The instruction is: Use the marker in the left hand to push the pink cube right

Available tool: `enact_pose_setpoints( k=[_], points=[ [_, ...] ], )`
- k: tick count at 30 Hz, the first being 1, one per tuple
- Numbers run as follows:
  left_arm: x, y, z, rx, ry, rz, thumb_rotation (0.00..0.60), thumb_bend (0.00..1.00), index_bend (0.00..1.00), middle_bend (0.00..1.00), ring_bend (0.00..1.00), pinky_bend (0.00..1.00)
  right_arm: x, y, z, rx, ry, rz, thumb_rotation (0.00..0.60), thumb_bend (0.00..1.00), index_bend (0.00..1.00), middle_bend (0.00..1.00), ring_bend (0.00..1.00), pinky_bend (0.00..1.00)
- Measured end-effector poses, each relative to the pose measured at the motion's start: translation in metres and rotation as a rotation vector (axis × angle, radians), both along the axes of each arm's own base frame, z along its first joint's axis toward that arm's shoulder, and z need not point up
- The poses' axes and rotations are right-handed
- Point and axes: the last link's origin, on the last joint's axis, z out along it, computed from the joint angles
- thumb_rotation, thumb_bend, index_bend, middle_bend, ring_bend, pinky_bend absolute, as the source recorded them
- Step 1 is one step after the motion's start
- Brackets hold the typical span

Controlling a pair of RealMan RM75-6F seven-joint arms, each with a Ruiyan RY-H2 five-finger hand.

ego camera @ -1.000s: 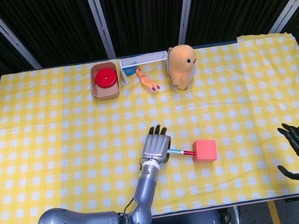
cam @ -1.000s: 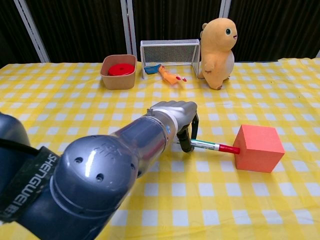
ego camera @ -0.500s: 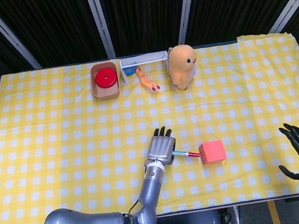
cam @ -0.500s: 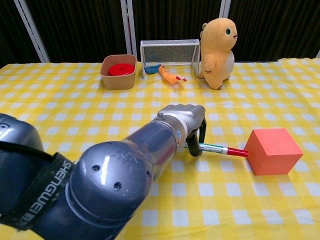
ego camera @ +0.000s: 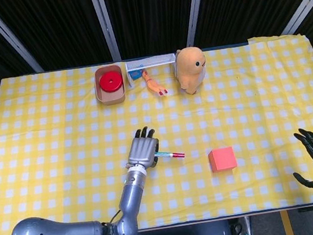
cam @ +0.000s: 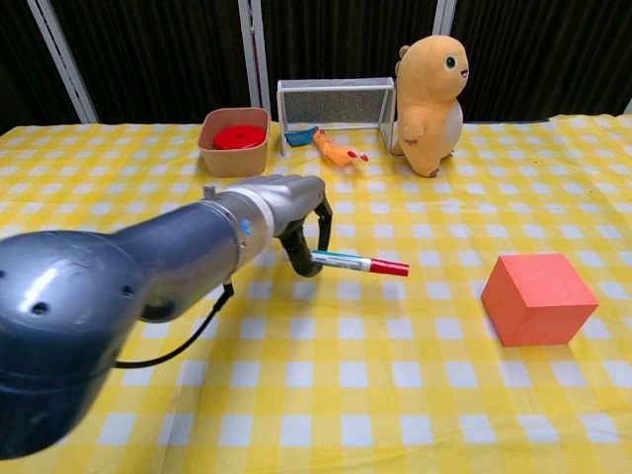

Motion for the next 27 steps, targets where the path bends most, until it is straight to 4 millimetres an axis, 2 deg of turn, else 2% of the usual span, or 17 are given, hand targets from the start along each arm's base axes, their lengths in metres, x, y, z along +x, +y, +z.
enact_pose_setpoints(
  k=[7, 15, 20, 27],
  points=[
    [-0.041, -0.002, 0.038, 0.02, 0.031, 0.016, 0.6, 0.48, 0.6, 0.11, 0.0, 0.08, 0.0, 0.0, -0.001, 0.002, 0.004, 0.002, 0.6, 0.32, 0.0, 0.0, 0.0, 0.0],
    [-0.107, -0.008, 0.07, 0.06, 0.067, 0.129, 0.6, 0.47, 0.59, 0.11, 0.0, 0.08, 0.001, -0.001, -0.002, 0.004, 0.014, 0.005, 0.6, 0.32, 0.0, 0.0, 0.0, 0.0],
    [-0.135, -0.01, 0.08, 0.076, 0.071, 0.184, 0.6, 0.47, 0.58, 0.11, 0.0, 0.08, 0.002, -0.002, -0.004, 0.004, 0.019, 0.009, 0.6, 0.32, 0.0, 0.0, 0.0, 0.0],
    [-0.16, -0.013, 0.089, 0.092, 0.059, 0.214, 0.6, 0.46, 0.56, 0.11, 0.0, 0.08, 0.003, -0.002, -0.006, 0.012, 0.019, 0.004, 0.6, 0.32, 0.0, 0.0, 0.0, 0.0]
  ],
)
